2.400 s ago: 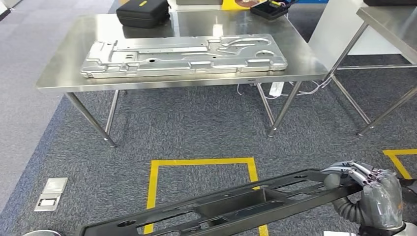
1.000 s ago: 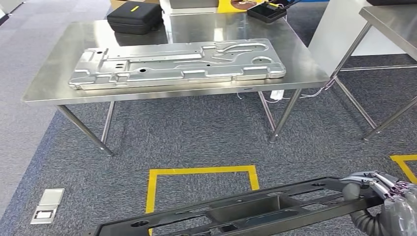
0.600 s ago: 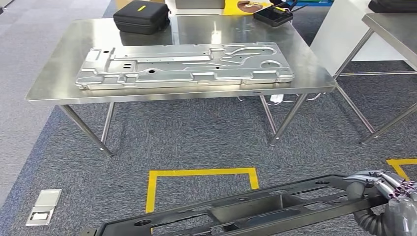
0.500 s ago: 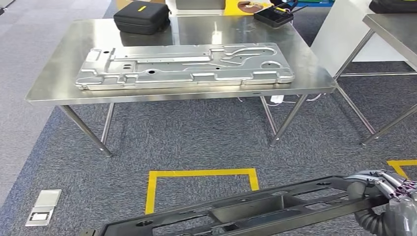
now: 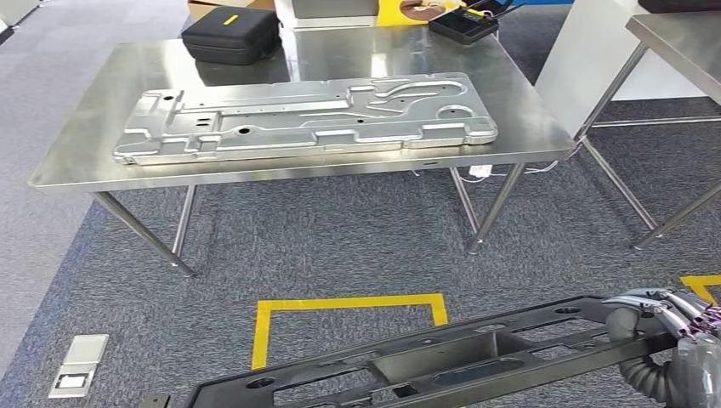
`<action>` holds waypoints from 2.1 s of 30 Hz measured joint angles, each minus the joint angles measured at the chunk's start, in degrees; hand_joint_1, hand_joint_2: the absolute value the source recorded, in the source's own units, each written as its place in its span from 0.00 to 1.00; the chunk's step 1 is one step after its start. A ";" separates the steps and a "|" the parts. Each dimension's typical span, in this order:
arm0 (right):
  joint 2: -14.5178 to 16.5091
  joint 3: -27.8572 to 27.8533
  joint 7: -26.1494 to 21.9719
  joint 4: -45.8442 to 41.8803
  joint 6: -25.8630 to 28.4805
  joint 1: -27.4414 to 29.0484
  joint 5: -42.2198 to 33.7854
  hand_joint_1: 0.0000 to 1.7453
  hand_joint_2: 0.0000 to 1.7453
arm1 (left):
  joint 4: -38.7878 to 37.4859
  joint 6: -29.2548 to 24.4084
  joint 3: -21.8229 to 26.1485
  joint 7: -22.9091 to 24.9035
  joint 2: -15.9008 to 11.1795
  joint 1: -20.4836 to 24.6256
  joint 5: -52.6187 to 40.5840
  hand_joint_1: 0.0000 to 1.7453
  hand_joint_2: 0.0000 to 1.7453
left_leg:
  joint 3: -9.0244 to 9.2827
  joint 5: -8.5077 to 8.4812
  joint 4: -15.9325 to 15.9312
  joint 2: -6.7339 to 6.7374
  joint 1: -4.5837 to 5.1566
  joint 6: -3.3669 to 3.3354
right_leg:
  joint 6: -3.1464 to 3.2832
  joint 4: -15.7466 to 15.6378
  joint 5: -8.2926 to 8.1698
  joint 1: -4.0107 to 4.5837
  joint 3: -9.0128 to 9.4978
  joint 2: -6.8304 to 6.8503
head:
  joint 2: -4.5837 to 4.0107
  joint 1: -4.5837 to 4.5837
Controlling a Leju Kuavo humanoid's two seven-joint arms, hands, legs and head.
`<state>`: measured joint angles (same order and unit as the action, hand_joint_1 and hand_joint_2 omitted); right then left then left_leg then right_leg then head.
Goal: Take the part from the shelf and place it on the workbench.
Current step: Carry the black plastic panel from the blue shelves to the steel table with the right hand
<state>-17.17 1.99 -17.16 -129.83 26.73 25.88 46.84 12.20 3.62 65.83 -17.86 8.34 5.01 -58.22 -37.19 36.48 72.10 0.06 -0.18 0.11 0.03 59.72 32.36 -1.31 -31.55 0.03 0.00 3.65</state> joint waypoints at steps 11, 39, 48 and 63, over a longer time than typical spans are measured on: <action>0.27 0.05 0.00 0.26 -0.20 -0.40 -0.04 1.00 1.00 | -0.01 0.01 -0.02 -0.16 -0.02 0.12 -0.16 0.00 1.00 | 5.70 -5.36 -13.73 0.12 0.17 -2.47 | -1.99 7.89 5.31 0.14 -3.06 -0.10 | 0.00 -0.07; 1.97 1.80 -0.09 1.99 -0.29 -1.71 0.77 1.00 1.00 | 0.00 0.40 -0.03 -0.19 -0.23 -0.02 -0.54 0.00 1.00 | 4.65 -5.44 -12.96 0.03 0.44 -2.07 | -1.75 0.46 2.58 0.07 1.69 -0.08 | 0.00 0.02; 2.03 2.41 -0.09 2.55 -0.31 -1.95 0.79 1.00 1.00 | 0.00 0.45 -0.02 -0.18 -0.20 0.03 -0.57 0.00 1.00 | 7.73 -3.31 -13.31 0.00 0.04 -1.70 | -3.00 4.41 -0.51 -0.14 -3.09 -0.01 | 0.00 -0.03; 2.38 2.53 -0.09 2.75 -0.28 -1.90 0.83 1.00 1.00 | 0.00 0.47 -0.04 -0.17 -0.23 0.03 -0.57 0.00 1.00 | 1.15 -4.21 -5.33 -0.03 0.52 -1.52 | 0.16 0.59 1.59 0.30 1.07 -0.09 | 0.00 0.01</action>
<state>-14.79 4.52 -17.25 -127.08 26.45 23.98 47.67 12.20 4.09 65.79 -18.03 8.11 5.05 -58.79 -36.04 32.28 66.78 0.03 0.34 -1.41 0.19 60.31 33.95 -1.02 -30.48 -0.06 0.00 3.66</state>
